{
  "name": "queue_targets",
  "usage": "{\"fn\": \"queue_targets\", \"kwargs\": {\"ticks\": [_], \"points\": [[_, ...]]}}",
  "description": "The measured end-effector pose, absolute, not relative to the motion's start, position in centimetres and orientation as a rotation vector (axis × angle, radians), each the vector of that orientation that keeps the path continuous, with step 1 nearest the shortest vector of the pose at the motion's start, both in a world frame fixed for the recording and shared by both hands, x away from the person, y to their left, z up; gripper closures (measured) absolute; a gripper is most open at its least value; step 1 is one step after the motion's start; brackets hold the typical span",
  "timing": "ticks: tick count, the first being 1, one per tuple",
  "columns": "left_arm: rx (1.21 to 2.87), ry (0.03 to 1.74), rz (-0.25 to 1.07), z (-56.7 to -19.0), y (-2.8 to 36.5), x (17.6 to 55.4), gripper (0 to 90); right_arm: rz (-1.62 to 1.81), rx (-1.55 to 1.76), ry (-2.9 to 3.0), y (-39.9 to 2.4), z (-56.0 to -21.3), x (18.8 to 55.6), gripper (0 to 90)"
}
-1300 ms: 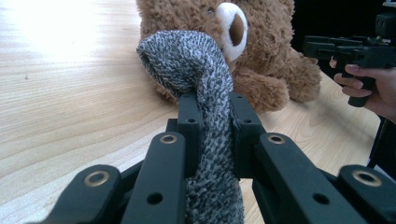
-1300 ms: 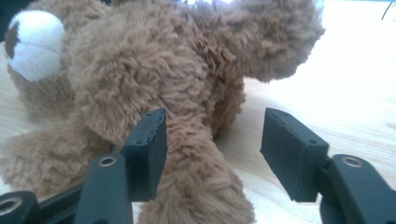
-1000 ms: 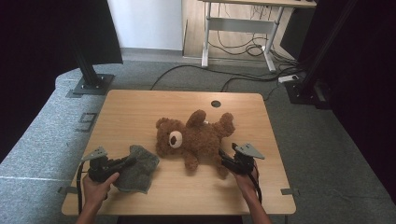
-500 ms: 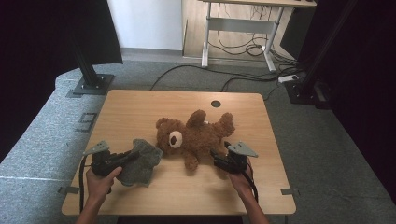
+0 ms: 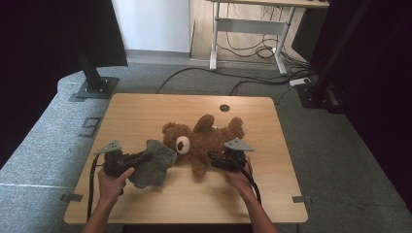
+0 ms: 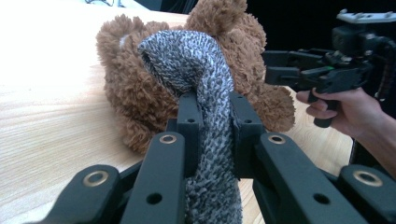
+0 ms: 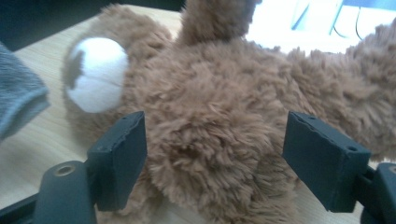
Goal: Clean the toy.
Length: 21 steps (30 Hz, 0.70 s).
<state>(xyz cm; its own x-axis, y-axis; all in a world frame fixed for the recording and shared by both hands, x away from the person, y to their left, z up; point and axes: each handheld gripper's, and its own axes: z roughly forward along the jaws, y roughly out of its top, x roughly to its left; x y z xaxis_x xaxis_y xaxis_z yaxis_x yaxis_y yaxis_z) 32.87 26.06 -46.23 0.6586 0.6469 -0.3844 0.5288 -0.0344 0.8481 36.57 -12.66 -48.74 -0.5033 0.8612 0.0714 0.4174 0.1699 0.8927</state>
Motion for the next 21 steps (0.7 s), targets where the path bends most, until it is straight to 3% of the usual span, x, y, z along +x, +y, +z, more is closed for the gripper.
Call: {"fn": "queue_targets", "kwargs": {"ticks": [14, 18, 21], "points": [[1.697, 0.931, 0.133, -45.3, 24.9, 33.4, 77.4, 1.201, 1.282, 2.082, -13.4, -51.1, 37.2, 20.9], [1.703, 0.921, 0.133, -44.9, 24.5, 33.7, 77.3, 1.147, 1.272, 2.120, -13.4, -51.9, 37.4, 26.4], [1.699, 0.919, 0.124, -44.9, 24.4, 34.0, 77.3, 1.092, 1.241, 2.139, -13.2, -52.1, 37.3, 36.3]]}}
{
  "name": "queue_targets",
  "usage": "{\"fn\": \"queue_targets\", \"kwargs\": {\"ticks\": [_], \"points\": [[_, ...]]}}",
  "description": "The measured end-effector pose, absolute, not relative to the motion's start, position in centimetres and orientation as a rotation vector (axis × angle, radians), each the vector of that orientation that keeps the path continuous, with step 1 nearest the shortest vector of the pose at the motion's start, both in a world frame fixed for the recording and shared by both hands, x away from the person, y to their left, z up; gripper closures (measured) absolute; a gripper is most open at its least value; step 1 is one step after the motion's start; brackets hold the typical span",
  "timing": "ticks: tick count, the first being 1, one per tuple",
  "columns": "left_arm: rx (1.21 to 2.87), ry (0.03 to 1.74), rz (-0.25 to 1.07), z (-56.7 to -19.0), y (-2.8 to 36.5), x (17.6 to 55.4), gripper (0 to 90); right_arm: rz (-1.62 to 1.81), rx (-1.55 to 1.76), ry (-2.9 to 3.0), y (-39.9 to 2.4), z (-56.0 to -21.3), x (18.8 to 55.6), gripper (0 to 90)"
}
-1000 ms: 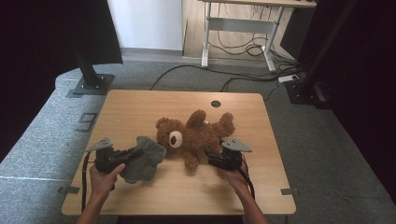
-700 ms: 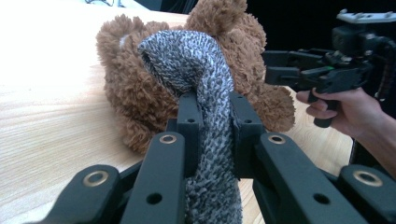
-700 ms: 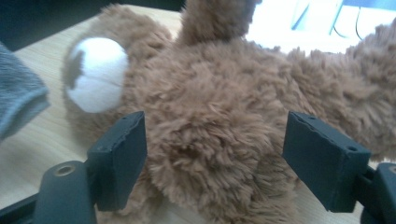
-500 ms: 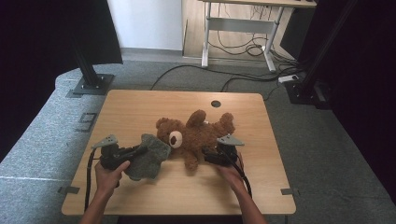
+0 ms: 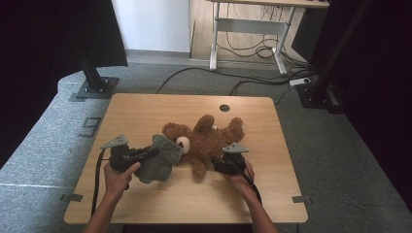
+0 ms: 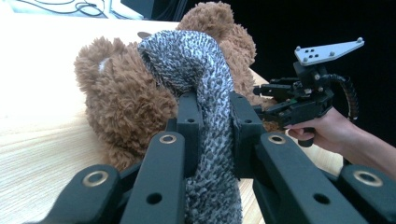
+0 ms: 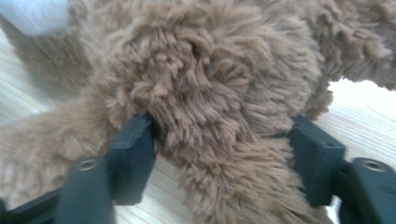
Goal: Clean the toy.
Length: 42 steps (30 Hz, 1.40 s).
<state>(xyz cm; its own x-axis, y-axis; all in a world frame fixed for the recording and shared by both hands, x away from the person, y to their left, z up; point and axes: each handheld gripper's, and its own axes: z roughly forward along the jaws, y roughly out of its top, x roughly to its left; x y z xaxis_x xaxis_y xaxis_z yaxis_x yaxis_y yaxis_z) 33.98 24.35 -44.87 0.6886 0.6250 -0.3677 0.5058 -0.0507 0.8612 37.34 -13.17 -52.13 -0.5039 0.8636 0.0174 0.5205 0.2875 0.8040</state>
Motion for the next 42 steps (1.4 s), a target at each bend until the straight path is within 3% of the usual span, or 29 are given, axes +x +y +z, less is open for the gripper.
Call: {"fn": "queue_targets", "kwargs": {"ticks": [10, 31, 42], "points": [[1.685, 0.904, 0.089, -44.5, 23.1, 35.3, 77.5, 1.084, 1.216, 2.155, -13.4, -52.4, 37.4, 49.0], [1.749, 0.854, 0.037, -43.9, 16.7, 41.4, 77.6, 1.089, 1.209, 2.156, -13.5, -52.5, 37.3, 51.9], [1.846, 0.901, 0.130, -44.0, 15.5, 43.4, 77.6, 1.090, 1.196, 2.163, -13.8, -52.8, 37.2, 53.7]]}}
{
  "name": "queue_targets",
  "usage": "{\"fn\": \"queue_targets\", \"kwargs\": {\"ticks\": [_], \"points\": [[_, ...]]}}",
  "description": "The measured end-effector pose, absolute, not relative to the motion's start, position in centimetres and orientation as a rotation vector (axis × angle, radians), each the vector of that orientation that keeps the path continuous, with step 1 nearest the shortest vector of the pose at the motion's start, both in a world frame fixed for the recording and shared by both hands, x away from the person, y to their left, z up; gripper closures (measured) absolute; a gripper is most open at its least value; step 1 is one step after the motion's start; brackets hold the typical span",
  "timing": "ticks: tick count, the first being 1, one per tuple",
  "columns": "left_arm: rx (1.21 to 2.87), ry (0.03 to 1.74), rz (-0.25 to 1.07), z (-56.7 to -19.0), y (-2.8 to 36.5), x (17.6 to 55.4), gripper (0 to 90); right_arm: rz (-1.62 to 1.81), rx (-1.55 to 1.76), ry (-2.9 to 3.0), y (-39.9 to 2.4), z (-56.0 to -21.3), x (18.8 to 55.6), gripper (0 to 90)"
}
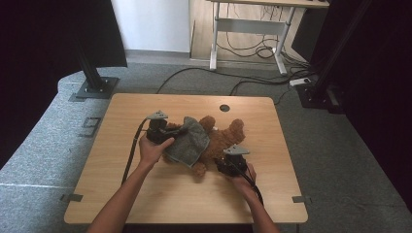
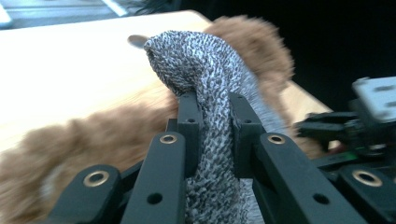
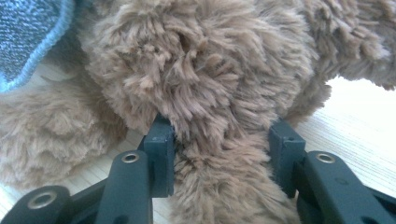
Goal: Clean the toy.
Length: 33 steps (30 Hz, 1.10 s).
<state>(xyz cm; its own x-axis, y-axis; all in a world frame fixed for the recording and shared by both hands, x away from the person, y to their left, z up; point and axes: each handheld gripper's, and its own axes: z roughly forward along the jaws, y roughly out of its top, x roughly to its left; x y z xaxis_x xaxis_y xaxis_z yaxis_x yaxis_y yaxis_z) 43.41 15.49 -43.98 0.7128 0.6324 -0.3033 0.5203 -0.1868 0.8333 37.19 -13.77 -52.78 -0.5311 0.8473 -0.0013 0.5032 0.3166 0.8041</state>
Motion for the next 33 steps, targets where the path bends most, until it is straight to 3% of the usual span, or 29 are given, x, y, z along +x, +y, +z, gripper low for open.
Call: {"fn": "queue_targets", "kwargs": {"ticks": [26, 33], "points": [[1.857, 1.222, 0.197, -48.3, 23.8, 45.7, 78.1, 1.100, 1.183, 2.157, -14.0, -53.0, 36.9, 57.9], [1.811, 1.211, 0.162, -48.3, 24.4, 45.5, 78.4, 1.101, 1.188, 2.156, -14.0, -53.1, 36.9, 58.1]]}}
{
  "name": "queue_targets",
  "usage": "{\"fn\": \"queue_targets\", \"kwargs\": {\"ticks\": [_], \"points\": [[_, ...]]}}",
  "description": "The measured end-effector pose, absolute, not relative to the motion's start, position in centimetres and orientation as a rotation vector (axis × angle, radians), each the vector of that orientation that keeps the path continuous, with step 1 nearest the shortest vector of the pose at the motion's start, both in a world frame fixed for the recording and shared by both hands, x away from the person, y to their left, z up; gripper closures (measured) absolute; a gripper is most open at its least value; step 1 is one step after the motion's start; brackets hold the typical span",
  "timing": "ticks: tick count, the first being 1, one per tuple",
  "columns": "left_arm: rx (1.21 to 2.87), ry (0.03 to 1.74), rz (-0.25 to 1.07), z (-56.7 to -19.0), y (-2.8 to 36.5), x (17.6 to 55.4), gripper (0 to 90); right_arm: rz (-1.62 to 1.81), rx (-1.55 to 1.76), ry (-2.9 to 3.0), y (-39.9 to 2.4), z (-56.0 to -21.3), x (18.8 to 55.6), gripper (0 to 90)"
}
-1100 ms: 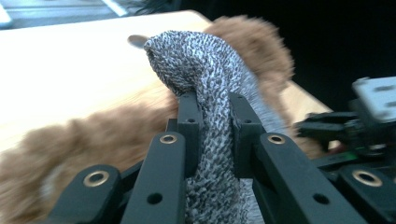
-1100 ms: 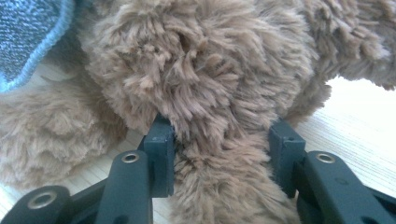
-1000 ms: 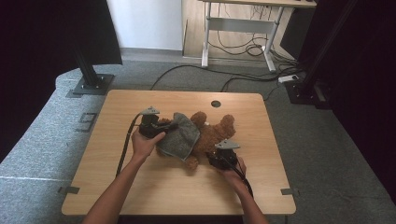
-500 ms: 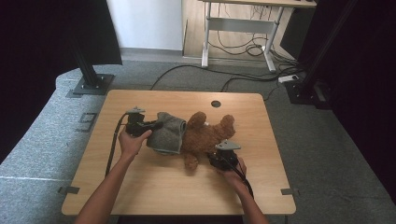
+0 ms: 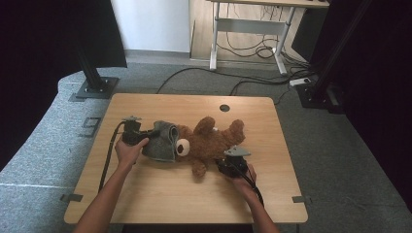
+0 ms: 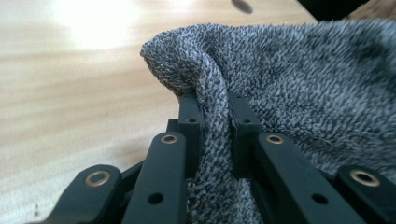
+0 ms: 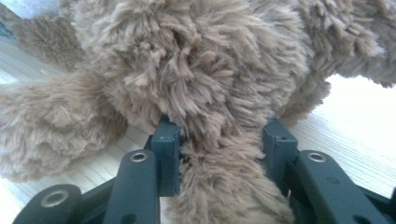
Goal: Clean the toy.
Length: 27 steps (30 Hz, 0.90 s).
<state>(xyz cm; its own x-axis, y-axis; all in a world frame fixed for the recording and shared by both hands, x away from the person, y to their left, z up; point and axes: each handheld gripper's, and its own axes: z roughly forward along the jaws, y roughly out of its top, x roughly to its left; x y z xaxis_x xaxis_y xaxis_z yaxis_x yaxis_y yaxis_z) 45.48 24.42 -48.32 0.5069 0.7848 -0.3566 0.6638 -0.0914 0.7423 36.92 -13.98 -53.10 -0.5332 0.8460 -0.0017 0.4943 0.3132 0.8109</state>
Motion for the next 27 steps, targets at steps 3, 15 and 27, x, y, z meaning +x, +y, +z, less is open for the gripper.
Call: {"fn": "queue_targets", "kwargs": {"ticks": [3, 15, 27], "points": [[1.745, 1.167, 0.130, -46.9, 24.4, 45.3, 78.6, 1.100, 1.190, 2.155, -14.0, -53.1, 36.9, 58.2], [1.793, 1.063, 0.112, -45.3, 20.7, 45.2, 78.5, 1.097, 1.189, 2.156, -14.0, -53.2, 36.9, 58.2], [1.908, 1.258, 0.204, -48.2, 22.0, 45.8, 79.3, 1.093, 1.189, 2.154, -13.9, -53.2, 36.8, 58.7]]}}
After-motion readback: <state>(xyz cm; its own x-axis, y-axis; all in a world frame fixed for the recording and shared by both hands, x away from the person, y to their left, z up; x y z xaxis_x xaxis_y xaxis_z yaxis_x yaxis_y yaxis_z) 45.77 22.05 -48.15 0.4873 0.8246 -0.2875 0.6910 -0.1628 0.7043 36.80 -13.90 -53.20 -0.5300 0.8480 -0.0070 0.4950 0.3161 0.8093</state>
